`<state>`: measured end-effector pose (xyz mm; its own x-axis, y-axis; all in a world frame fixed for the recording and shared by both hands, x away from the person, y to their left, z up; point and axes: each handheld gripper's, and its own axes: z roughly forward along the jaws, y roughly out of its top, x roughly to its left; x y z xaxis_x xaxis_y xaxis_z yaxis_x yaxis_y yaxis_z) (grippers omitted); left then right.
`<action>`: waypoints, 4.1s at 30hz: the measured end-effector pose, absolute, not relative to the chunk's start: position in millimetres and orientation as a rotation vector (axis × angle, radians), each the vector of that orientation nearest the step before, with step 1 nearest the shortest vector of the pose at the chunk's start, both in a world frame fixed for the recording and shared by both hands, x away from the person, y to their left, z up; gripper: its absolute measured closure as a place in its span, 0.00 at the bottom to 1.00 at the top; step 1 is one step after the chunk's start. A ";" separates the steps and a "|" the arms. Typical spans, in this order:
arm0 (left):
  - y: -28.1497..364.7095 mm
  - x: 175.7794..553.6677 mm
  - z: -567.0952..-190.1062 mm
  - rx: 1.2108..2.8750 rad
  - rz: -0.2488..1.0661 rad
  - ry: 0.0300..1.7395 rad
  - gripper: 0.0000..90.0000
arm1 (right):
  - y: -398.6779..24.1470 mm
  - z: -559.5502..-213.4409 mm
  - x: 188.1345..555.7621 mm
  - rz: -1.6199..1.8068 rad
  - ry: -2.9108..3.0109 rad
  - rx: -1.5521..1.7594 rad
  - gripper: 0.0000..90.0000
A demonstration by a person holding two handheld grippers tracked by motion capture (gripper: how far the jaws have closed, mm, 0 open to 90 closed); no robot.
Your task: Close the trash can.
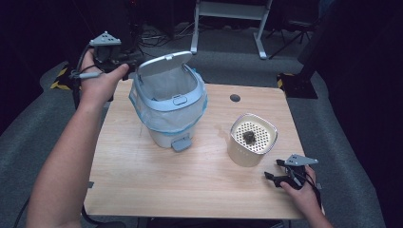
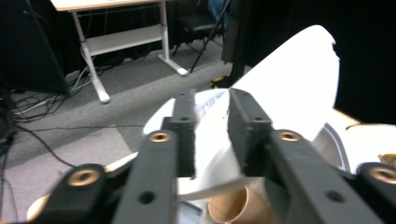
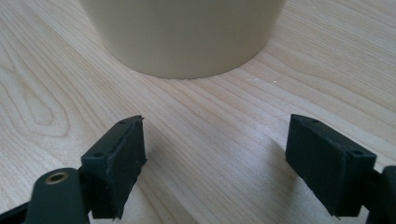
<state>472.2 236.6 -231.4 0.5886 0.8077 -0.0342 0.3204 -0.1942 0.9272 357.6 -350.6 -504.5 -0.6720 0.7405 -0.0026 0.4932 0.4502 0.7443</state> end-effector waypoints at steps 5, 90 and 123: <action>214.5 462.4 -239.8 1.779 0.553 0.909 0.66 | -350.6 -504.5 357.6 1.059 2.378 1.051 0.23; 174.8 362.9 -306.2 1.882 0.378 0.676 0.44 | -350.6 -504.4 357.6 1.059 2.380 1.050 0.23; 199.0 331.9 -424.1 1.960 0.353 0.843 0.43 | -350.6 -504.4 357.6 1.059 2.380 1.050 0.23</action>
<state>331.9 199.0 -424.1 0.7217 0.6859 -0.0927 0.4148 -0.3214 0.8512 357.6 -350.6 -504.4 -0.6734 0.7393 -0.0029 0.4926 0.4516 0.7439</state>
